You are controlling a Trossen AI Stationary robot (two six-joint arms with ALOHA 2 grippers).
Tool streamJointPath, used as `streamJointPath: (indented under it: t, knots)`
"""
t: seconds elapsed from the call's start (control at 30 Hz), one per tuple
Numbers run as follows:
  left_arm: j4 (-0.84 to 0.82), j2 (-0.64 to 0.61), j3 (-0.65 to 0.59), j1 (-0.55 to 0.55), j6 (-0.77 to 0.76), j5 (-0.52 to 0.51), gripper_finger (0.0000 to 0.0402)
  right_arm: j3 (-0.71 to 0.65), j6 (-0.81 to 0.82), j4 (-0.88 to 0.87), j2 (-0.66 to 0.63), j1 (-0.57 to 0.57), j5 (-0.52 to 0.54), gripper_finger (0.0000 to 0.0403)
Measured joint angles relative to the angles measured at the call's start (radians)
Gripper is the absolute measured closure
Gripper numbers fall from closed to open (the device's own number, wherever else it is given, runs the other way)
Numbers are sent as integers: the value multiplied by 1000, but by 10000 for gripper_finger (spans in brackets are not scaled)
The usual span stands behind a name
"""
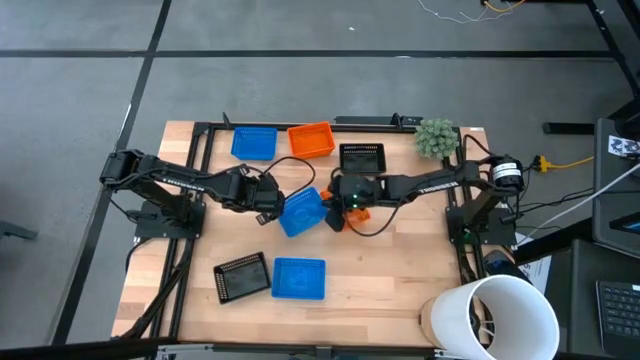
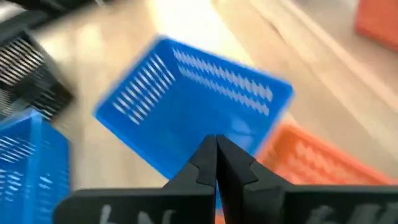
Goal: Stack baskets by color
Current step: Stack the bottom black bin on the black bin
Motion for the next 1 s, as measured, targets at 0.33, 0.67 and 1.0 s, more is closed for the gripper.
streamJointPath:
  t: [0.33, 0.67, 1.0]
  knots:
    - [-1, 0, 0, -1, 36, 9, 289, 105, -51, -277, -5, 59, -214, 403]
    - [-140, -47, 0, -157, -74, 265, 289, 243, -10, -758, -29, 77, 112, 403]
    - [-121, -113, 3, -388, -332, 480, 289, 294, -15, -969, -61, 77, 139, 394]
